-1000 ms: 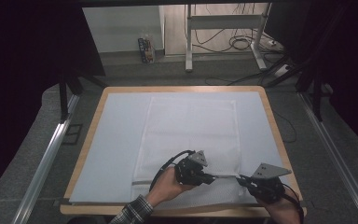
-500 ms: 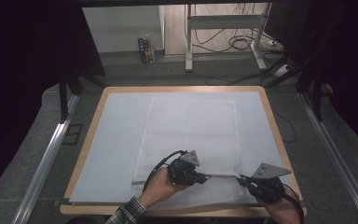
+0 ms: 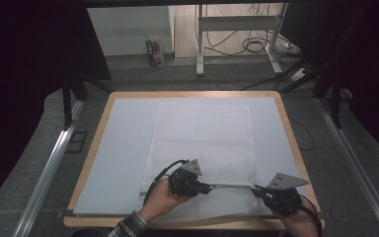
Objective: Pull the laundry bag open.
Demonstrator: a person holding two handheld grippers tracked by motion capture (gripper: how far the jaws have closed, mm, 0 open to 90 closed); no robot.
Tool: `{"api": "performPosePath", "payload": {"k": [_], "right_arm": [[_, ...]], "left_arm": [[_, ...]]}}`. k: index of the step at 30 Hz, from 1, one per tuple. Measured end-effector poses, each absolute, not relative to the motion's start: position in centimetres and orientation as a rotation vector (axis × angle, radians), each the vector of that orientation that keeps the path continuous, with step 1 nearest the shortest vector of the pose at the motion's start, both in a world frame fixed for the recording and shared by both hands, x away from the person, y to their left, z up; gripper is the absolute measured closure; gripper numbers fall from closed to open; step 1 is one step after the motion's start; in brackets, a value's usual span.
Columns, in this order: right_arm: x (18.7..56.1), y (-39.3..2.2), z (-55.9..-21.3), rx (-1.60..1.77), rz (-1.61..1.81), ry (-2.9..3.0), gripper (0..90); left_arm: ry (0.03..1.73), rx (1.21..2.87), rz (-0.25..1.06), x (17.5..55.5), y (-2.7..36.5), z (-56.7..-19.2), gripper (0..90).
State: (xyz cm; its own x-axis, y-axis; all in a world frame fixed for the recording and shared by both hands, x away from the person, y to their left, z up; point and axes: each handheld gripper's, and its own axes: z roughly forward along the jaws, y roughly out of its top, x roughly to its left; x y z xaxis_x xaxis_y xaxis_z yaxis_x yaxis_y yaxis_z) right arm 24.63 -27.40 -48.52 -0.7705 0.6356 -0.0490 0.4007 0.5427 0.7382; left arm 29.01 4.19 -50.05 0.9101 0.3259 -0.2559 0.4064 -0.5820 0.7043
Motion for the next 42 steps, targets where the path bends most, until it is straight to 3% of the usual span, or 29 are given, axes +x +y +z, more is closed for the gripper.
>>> {"api": "performPosePath", "payload": {"k": [42], "right_arm": [[24.6,-27.7,-48.6,0.871,1.051,2.469,83.7]], "left_arm": [[0.651,2.197,-0.091,27.5,10.4,-50.3,87.4]]}}
